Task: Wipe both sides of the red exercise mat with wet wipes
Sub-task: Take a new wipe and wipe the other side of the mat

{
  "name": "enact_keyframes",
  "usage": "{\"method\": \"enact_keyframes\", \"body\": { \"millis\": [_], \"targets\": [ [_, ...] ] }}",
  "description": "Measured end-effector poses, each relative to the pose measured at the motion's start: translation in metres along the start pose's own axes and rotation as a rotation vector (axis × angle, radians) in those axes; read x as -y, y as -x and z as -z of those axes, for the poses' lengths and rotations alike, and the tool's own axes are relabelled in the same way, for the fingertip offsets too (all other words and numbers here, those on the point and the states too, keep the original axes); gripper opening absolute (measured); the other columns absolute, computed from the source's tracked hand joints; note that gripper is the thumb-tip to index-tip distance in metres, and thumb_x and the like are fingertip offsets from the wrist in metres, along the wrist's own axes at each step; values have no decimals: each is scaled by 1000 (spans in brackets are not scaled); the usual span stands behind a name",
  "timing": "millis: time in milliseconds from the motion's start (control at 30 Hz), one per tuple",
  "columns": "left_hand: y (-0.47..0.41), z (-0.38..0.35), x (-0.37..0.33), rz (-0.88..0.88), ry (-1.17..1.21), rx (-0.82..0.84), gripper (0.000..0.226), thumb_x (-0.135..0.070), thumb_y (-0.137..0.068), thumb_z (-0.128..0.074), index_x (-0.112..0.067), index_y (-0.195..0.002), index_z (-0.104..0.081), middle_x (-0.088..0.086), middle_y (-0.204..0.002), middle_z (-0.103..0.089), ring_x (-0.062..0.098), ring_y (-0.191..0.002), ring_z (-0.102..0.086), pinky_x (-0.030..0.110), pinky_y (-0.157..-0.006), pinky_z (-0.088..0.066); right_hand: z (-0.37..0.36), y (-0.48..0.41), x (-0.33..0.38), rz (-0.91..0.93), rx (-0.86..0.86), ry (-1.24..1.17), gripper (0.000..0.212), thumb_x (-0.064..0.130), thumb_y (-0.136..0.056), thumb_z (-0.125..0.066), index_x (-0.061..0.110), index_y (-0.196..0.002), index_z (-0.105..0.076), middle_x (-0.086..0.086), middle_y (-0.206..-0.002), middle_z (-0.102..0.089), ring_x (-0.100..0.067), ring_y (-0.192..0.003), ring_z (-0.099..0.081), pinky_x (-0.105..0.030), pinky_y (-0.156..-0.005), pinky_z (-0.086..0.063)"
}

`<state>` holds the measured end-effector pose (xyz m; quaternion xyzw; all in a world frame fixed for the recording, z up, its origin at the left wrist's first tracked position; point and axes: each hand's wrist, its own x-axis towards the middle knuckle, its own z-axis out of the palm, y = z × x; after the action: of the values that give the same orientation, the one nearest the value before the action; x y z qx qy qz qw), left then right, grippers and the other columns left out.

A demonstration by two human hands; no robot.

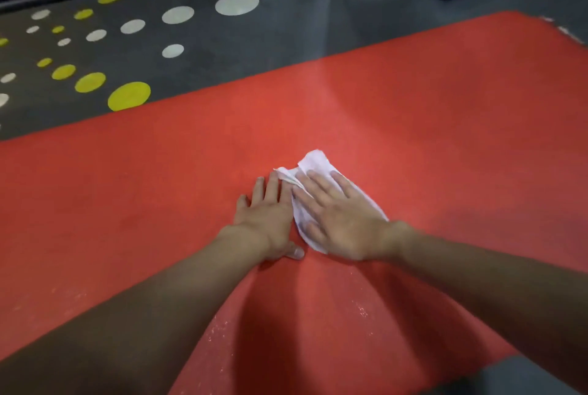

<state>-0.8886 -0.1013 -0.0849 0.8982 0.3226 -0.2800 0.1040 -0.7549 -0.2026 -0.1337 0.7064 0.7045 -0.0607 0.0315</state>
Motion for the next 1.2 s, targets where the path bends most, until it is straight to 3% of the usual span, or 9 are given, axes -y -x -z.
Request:
{"method": "enact_keyframes", "body": {
  "millis": [67, 200, 367, 500, 667, 833, 967, 1133, 1200],
  "targets": [
    [12, -12, -1, -1, 13, 5, 118, -58, -84, -66, -11, -154, 17, 10, -160, 28, 30, -149, 20, 51, -121, -4, 3, 4, -33, 34, -23, 6, 68, 48, -98, -18, 10, -154, -28, -12, -162, -24, -27, -150, -19, -41, -118, -14],
    [20, -11, -1, -11, 39, 153, 140, -72, -69, -70, -15, -149, 29, 5, -152, 43, 28, -143, 34, 50, -121, 6, 5, 9, -34, -363, -10, -41, 77, 48, -90, 4, 12, -157, -4, -10, -166, 2, -26, -153, 3, -47, -122, -1],
    [31, -15, -15, 17, 30, 47, 136, -62, -71, -76, -10, -153, 19, 9, -159, 29, 32, -148, 22, 52, -121, -5, -4, 41, -17, 4, 13, -38, 68, 51, -99, -11, 16, -157, -17, -7, -166, -9, -22, -153, -6, -45, -123, -7],
    [49, -22, -17, -30, 26, 109, 137, -66, -69, -75, -14, -153, 20, 5, -159, 31, 31, -148, 23, 52, -122, -3, -1, 45, -25, -386, -10, -78, 74, 48, -91, 4, 18, -158, -1, -5, -166, 7, -21, -152, 6, -46, -122, 3],
    [62, -33, -20, -18, 1, 71, 144, -60, -64, -82, -14, -152, 22, 5, -159, 30, 31, -147, 23, 50, -121, -2, -11, 79, 9, -24, 23, -27, 65, 47, -100, -14, 15, -157, -15, -8, -165, -8, -24, -153, -5, -47, -122, -6],
    [68, -36, -25, -3, 32, -26, 137, -50, -64, -86, -9, -155, 8, 7, -163, 16, 32, -150, 13, 51, -121, -9, -8, 87, 18, -418, -35, -91, 69, 45, -96, -4, 14, -158, -4, -7, -166, 2, -24, -153, 2, -48, -122, 0],
    [75, -39, -27, -16, 42, -104, 123, -49, -63, -87, -5, -151, -14, 9, -162, -4, 30, -149, -5, 46, -118, -21, -18, 115, 44, -31, 22, -21, 63, 44, -101, -20, 12, -155, -25, -9, -163, -17, -24, -151, -16, -48, -121, -13],
    [82, -42, -28, -41, 12, -99, 117, -55, -70, -80, -6, -152, -13, 7, -160, -9, 30, -146, -12, 47, -113, -26, -16, 120, 37, -474, -50, -66, 68, 43, -98, -10, 11, -157, -12, -9, -165, -8, -26, -152, -7, -49, -122, -5],
    [80, -40, -26, -58, 16, -42, 123, -55, -71, -79, -5, -154, -4, 8, -163, 0, 31, -149, -4, 48, -116, -22, -21, 130, 74, -344, -55, -32, 67, 42, -98, -21, 7, -155, -21, -14, -163, -17, -30, -151, -15, -52, -121, -12]
  ]
}}
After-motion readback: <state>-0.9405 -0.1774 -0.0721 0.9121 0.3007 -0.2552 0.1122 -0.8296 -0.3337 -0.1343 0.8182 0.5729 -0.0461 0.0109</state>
